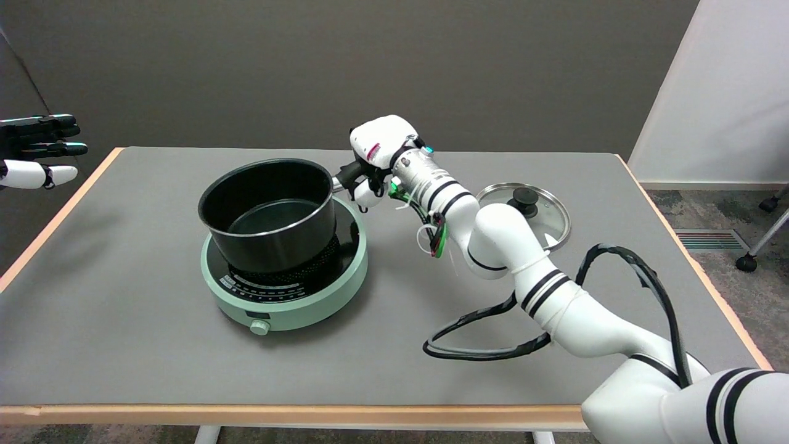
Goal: Place the soup pot onto the induction stove.
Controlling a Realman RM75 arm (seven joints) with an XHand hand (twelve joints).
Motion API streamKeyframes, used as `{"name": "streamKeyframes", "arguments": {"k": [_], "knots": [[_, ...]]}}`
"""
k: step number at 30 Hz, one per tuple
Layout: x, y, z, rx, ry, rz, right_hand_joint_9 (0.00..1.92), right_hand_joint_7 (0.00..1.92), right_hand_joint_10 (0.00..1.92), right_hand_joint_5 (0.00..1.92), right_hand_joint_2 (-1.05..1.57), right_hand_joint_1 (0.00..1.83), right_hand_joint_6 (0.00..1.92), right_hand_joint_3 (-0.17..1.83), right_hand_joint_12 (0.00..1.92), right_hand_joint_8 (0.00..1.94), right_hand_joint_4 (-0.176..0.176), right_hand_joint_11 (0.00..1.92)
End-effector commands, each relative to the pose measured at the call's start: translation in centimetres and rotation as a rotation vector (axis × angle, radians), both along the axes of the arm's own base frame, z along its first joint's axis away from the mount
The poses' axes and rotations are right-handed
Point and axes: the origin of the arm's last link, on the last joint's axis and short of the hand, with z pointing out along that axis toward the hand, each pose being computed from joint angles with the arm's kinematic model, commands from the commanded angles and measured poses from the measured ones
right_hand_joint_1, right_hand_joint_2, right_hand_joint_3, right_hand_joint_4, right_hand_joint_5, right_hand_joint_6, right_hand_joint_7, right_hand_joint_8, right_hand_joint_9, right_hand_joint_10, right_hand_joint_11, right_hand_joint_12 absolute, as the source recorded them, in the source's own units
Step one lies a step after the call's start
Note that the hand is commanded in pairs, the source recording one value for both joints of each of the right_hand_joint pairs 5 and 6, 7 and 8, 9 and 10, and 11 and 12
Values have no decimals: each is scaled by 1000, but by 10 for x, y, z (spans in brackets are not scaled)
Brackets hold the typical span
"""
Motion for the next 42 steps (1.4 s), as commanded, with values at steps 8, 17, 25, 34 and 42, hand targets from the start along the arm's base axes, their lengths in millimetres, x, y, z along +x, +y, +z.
{"name": "streamKeyframes", "arguments": {"k": [8,17,25,34,42], "knots": [[4,15,9,-29,-48,28,1920,1920,1920,1920,746,852,1920,909,1920,1920,-18,1920],[-4,19,3,-24,-62,12,1920,1920,1920,1920,895,825,1920,857,1920,1920,-18,1920],[-3,23,3,-30,-69,18,1920,1920,1920,1920,935,819,1920,847,1920,1920,-16,1920],[-3,29,-2,-16,-74,21,1920,1920,1920,1920,914,824,1920,871,1920,1920,-16,1920],[-7,38,-1,-32,-92,18,1920,1920,1920,1920,911,826,1920,871,1920,1920,-16,1920]]}}
